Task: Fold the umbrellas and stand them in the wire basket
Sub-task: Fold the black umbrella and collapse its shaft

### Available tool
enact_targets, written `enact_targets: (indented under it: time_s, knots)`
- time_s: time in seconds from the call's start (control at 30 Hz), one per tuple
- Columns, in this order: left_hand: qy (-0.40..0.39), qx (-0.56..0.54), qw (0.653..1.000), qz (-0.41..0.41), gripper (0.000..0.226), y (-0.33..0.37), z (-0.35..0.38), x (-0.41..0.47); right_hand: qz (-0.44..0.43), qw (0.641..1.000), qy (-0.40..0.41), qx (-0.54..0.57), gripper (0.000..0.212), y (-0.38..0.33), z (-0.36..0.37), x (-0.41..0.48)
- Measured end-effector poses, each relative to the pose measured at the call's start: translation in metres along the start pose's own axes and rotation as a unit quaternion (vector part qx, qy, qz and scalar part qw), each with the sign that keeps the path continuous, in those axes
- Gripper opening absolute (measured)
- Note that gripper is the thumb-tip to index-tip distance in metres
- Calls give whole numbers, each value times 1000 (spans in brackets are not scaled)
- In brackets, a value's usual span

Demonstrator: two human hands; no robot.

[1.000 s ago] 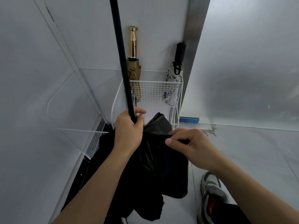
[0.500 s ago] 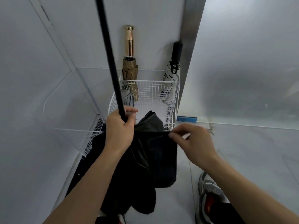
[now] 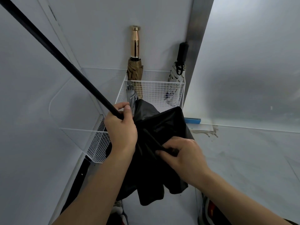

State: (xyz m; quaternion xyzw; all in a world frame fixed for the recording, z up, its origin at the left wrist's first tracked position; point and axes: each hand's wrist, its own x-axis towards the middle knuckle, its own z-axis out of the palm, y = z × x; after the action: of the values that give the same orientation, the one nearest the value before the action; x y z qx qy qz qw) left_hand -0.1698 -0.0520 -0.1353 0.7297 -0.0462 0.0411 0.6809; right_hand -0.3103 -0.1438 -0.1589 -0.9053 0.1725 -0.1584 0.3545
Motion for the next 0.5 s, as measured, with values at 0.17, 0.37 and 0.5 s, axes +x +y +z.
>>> enact_targets:
  time_s: [0.17,0.37,0.5]
  knots:
    - [27,11,999,31,21,-5,-5,7,-106,987,29,118,19,1,-1,1]
    - [46,31,995,83,15,-5,-6,5,8,952,-158,263,15,-11,-10,-3]
    - [47,19,995,86,15,-3,-7,7,163,927,-158,300,28,-5,-8,1]
